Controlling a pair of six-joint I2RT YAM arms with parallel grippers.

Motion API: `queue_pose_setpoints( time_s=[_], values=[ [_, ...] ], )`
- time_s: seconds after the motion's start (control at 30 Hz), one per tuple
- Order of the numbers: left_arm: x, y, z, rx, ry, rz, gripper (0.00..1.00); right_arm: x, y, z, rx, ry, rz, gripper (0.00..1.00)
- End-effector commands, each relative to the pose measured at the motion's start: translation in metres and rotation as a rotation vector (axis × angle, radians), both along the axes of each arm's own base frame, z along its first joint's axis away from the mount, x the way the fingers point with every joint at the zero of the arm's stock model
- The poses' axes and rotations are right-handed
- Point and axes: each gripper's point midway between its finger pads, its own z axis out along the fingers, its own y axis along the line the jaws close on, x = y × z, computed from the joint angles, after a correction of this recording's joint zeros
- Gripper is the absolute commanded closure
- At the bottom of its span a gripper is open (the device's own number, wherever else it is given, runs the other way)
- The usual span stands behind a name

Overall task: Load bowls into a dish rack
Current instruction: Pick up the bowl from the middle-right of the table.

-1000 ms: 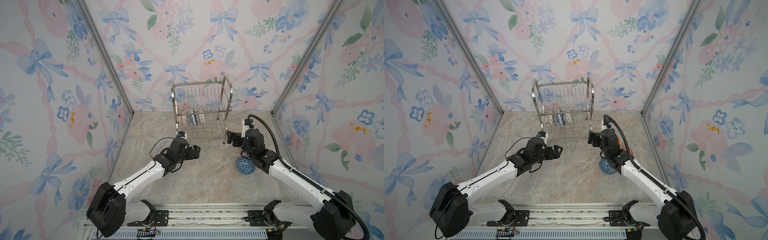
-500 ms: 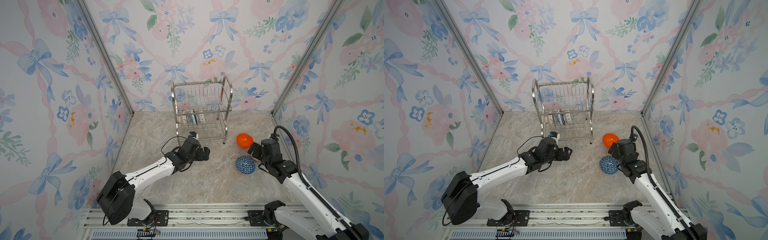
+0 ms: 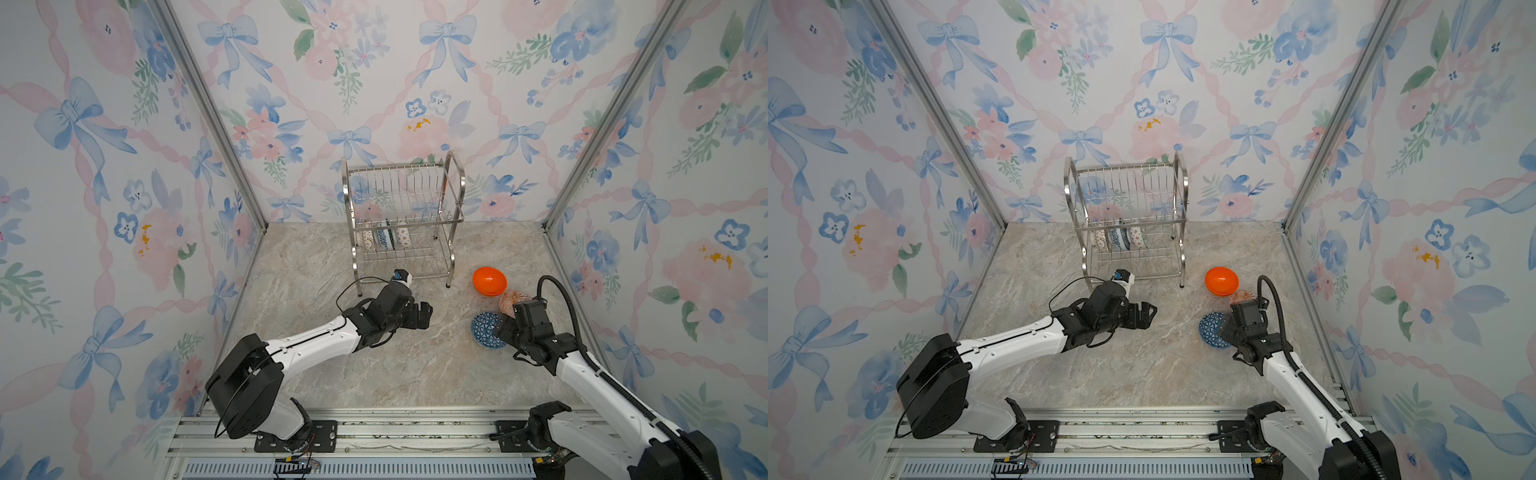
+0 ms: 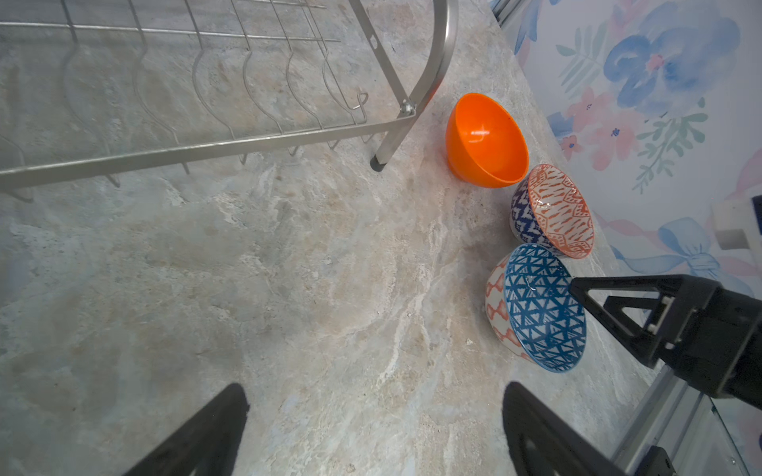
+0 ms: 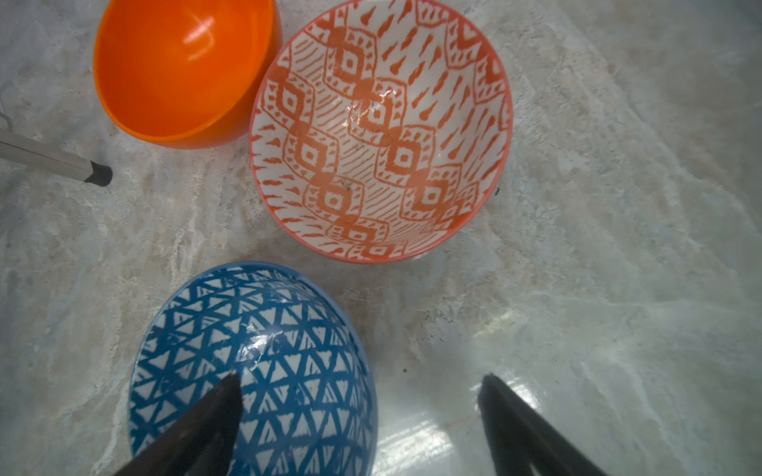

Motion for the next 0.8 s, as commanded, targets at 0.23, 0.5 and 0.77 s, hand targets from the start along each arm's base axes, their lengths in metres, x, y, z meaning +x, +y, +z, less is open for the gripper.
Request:
queue_pose_setpoints(
  time_s=[0.23,0.5,0.77],
  values=[
    [0.000,-0.013,0.002,-0.003,-0.026,-0.033,0.03,0.008,0.014,-0.027,0.088,0.059,0.042,0.30],
    [-0.002,-0.009,0.005,-0.010,-0.030,-0.024,0.03,0.008,0.017,-0.031,0.100,0.068,0.048,0.50],
    [-0.003,0.000,0.010,-0.007,-0.047,0.002,0.02,0.007,0.021,-0.029,0.112,0.067,0.067,0.68]
  ],
)
